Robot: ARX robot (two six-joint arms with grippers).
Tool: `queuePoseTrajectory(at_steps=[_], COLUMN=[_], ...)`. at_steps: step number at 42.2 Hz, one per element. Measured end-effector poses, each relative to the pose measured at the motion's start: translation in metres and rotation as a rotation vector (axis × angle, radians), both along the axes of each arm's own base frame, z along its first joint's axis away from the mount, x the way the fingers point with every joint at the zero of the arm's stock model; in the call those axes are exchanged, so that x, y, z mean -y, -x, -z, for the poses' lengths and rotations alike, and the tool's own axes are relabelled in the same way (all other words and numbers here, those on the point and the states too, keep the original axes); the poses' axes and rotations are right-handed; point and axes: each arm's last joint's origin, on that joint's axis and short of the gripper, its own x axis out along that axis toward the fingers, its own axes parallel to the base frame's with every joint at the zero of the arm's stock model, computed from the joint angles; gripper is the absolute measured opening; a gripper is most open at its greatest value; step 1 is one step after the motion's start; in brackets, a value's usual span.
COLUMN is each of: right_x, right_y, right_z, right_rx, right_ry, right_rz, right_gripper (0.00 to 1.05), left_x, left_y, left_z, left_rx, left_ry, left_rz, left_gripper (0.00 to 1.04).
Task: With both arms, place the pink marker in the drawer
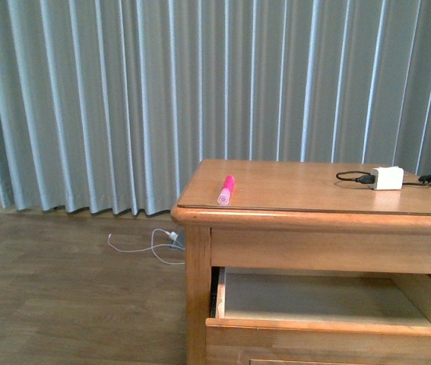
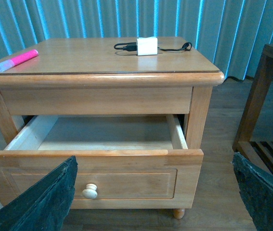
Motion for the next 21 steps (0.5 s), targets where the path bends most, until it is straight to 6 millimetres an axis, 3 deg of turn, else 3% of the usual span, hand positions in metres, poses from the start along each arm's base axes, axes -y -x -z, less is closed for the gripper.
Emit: queuePoseTrajectory(at_steps=[6, 10, 14, 21], right_x=[0.0, 0.0, 0.0, 0.0], right_y=[0.0, 0.0, 0.0, 0.0], right_z=[0.0, 0.0, 0.0, 0.0], right_rx=[0.0, 0.0, 0.0, 0.0], right_ry=[0.0, 0.0, 0.0, 0.0], right_rz=[0.0, 0.0, 0.0, 0.0], right_gripper=[0.96, 0.96, 0.96, 0.96], left_x=[0.0, 0.008, 0.018, 0.044], left_y=[-0.001, -0.011, -0.03, -0.079], left_z=[0.0, -0.004, -0.02, -0.051], left_rx=[-0.002, -0.03, -0.063, -0.061], left_ry=[0.01, 0.006, -0.011, -0.065], left_rz=[-0.017, 0.003, 0.066, 0.151], left_gripper=[0.99, 0.99, 0.99, 0.99])
